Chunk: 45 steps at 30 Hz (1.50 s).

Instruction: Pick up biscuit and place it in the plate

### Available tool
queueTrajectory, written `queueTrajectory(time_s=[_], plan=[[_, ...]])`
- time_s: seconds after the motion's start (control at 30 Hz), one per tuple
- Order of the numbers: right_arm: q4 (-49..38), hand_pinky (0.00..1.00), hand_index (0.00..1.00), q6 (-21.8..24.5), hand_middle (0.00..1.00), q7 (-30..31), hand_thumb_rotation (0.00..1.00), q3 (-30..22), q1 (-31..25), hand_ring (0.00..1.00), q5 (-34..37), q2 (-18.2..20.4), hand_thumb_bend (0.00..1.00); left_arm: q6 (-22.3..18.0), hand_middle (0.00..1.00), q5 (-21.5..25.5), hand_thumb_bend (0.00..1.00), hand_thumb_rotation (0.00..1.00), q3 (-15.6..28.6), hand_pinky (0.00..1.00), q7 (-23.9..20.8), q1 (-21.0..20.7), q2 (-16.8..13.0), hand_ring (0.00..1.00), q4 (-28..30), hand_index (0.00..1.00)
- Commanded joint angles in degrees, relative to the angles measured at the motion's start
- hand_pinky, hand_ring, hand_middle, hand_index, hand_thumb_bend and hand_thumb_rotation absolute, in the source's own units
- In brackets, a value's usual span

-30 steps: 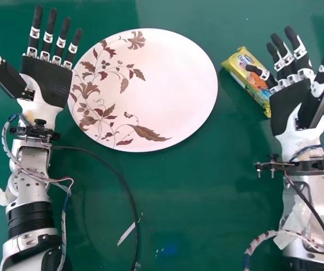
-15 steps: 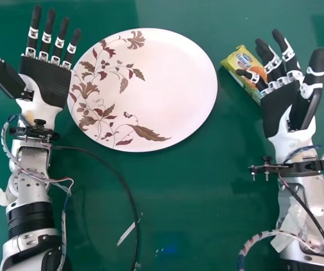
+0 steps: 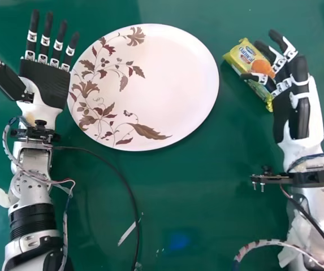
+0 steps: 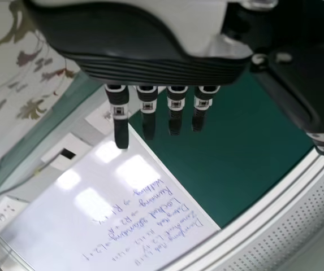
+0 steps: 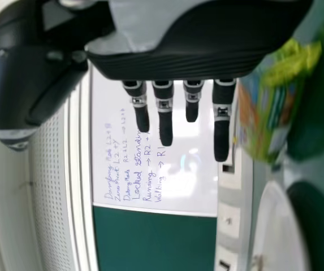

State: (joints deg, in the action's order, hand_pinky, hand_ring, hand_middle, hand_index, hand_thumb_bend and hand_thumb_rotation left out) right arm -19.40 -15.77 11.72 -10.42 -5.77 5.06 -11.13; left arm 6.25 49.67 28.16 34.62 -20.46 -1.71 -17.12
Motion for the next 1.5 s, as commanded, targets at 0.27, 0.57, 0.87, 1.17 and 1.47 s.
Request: queueTrajectory(time_s=[0.27, 0.57, 0.87, 1.17, 1.47], plan=[[-13.65, 0.58, 0.97, 5.56, 0.88, -2.13, 1.00, -2.75, -4.95, 0.88, -7.37, -3.08, 0.96, -0.50, 0.99, -1.35, 1.00, 0.86, -0.37, 0.85, -0.26, 4.87, 1.92, 0.93, -3.67, 1.00], [-16.90, 0.60, 0.97, 7.01, 0.89, -0.79, 0.97, -4.56, -6.21, 0.91, -8.07, -6.13, 0.97, -1.00, 1.00, -1.57, 1.00, 0.75, -0.62, 0.91, 1.09, 4.82, 1.93, 0.95, -4.27, 1.00], [-18.27, 0.59, 0.96, 6.60, 0.87, -0.54, 0.93, -5.95, -6.08, 0.89, -13.07, -9.40, 0.96, -2.28, 0.99, -3.67, 1.00, 0.71, -1.29, 0.86, -0.12, 5.05, 2.18, 0.95, -4.07, 1.00], [-20.35, 0.59, 0.95, 7.22, 0.84, -1.16, 0.90, -7.45, -4.35, 0.88, -25.12, -12.41, 0.97, -2.27, 0.97, -3.93, 1.00, 0.75, -1.47, 0.74, -0.49, 5.29, 2.23, 0.90, -3.67, 1.00], [-22.07, 0.60, 0.95, 9.21, 0.86, -0.26, 0.96, -7.83, -2.01, 0.90, -31.10, -14.77, 0.96, -2.26, 0.95, -3.45, 1.00, 0.74, -1.57, 0.73, 0.27, 5.37, 2.19, 0.90, -3.77, 0.96]])
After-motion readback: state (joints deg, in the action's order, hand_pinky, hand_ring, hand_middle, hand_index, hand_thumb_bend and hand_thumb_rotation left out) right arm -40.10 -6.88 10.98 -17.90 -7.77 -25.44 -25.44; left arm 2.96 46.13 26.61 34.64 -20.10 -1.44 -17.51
